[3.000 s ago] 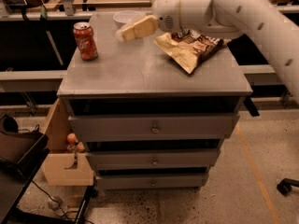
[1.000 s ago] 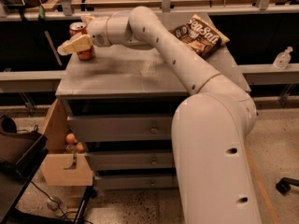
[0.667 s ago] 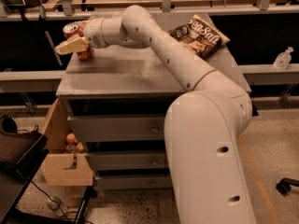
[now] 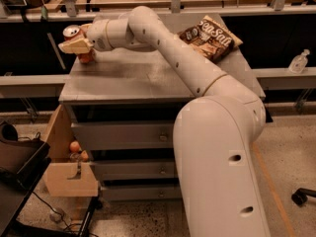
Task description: Pick coke can
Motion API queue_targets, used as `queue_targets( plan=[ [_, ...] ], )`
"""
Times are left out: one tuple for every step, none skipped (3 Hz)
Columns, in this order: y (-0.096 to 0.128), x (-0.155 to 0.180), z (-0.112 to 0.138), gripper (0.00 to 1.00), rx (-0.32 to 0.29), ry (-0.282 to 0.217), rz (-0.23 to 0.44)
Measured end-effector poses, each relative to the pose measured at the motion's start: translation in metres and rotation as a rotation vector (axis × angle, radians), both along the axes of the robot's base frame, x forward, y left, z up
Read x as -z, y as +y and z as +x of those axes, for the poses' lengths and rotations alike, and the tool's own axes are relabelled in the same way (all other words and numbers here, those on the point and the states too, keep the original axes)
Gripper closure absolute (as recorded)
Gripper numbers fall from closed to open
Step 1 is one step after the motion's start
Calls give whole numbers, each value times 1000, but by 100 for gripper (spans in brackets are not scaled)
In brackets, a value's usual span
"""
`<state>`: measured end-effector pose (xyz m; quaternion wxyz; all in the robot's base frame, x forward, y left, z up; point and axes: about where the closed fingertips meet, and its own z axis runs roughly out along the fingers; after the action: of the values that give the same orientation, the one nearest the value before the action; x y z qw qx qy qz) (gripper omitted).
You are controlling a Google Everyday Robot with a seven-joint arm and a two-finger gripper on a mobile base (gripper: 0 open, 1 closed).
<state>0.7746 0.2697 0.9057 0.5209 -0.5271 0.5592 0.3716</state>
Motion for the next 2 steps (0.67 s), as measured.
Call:
queue_targets(
  plan=[
    [3,1,-1,95,-4,2,0],
    [5,-2,-3,100,-14,7,14]
  ],
)
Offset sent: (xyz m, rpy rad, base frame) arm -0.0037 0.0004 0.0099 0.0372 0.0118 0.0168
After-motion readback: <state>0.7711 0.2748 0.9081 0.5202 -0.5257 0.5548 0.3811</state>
